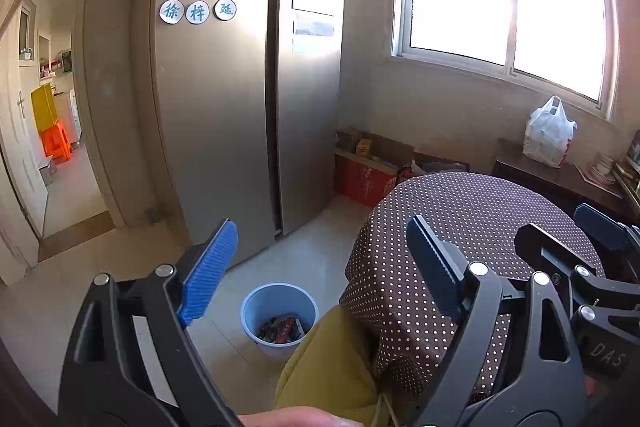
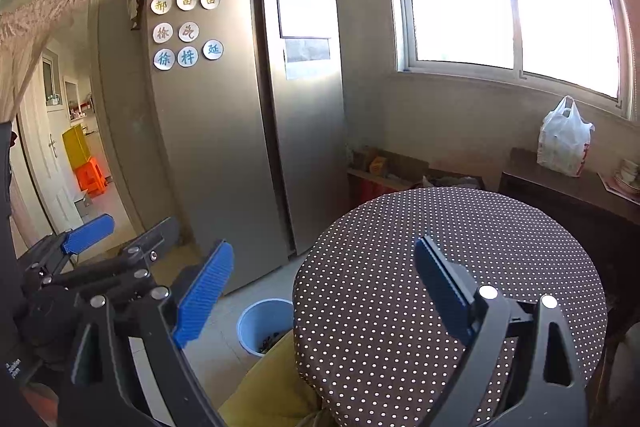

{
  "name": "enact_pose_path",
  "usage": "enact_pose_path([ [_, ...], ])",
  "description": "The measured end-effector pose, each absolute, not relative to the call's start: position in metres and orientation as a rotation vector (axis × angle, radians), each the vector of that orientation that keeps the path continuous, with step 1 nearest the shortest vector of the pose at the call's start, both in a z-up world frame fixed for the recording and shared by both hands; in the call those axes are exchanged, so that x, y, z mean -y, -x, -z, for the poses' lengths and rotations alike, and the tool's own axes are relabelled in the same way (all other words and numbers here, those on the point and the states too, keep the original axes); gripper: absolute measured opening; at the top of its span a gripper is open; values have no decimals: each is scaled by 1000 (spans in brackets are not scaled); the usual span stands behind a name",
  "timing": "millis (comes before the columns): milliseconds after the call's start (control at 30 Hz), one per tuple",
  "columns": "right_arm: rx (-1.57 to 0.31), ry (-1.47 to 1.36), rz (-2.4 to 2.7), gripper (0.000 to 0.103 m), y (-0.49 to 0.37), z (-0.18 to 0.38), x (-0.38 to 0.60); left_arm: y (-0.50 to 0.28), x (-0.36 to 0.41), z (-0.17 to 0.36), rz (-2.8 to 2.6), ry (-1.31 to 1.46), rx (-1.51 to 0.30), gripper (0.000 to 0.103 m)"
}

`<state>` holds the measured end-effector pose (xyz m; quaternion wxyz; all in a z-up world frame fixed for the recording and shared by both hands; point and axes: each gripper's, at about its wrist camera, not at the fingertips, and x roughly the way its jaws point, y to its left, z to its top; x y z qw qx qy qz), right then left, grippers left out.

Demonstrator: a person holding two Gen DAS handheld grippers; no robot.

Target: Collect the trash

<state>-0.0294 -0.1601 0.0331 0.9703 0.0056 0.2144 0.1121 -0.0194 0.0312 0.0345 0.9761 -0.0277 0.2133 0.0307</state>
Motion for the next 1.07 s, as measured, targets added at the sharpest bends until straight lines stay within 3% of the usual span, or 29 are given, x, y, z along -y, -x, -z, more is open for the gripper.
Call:
enact_pose_path([
  [1067,-468,-27,-195,90,23,-20,171,12,-21,-24,-49,31,-467,91],
])
